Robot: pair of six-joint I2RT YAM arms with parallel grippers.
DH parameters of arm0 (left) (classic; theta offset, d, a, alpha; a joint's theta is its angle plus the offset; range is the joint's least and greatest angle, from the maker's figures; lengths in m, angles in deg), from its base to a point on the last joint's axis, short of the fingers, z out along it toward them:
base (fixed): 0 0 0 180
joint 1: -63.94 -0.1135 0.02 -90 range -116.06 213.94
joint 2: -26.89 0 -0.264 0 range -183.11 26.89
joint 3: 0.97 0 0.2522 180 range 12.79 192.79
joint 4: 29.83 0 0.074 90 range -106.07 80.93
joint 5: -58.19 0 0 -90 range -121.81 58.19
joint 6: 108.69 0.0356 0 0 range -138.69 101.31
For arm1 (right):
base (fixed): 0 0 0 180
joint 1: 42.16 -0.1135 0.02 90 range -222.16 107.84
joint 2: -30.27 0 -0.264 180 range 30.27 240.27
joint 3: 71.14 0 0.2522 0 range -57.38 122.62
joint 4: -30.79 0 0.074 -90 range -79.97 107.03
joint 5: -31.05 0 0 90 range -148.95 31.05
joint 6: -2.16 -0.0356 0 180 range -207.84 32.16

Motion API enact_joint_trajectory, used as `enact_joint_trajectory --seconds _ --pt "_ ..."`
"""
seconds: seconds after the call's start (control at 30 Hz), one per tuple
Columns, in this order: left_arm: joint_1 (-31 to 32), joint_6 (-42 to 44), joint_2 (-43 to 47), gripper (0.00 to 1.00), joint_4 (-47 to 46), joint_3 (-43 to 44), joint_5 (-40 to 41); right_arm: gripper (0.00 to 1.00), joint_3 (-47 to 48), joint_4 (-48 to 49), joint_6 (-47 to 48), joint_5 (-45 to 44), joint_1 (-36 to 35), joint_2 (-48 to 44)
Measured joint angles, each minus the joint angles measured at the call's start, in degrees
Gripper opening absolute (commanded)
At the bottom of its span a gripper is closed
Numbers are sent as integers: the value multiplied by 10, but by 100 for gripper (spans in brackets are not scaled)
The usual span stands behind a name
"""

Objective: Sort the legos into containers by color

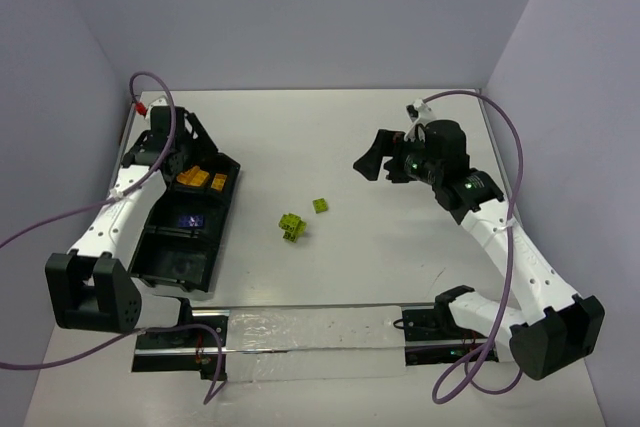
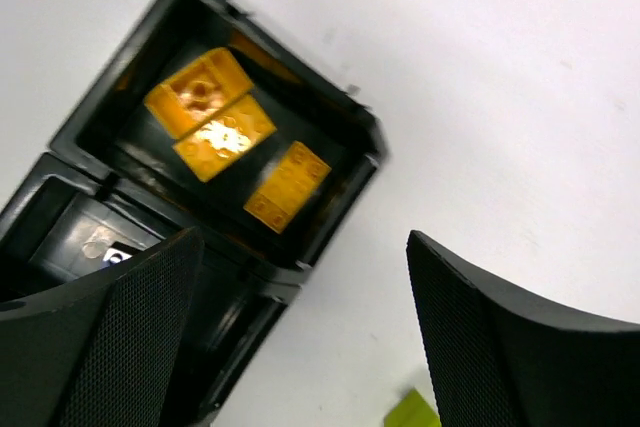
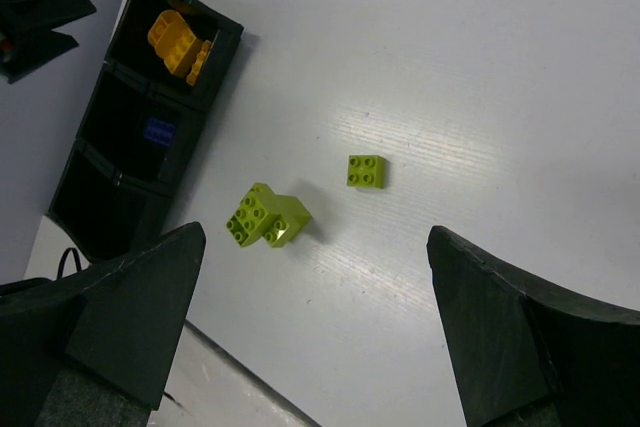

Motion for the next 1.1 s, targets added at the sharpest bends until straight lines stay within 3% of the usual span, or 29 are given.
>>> enact_joint_trajectory --seconds 0.43,0.73,1.1 --pt "220 74 6 82 -2 12 -95 95 -6 -21 13 -121 -122 91" --pt "371 127 -59 72 9 12 -118 97 -17 -24 -3 -160 -129 93" --pt "426 141 -105 69 38 13 -66 97 -17 -24 -11 -180 -114 83"
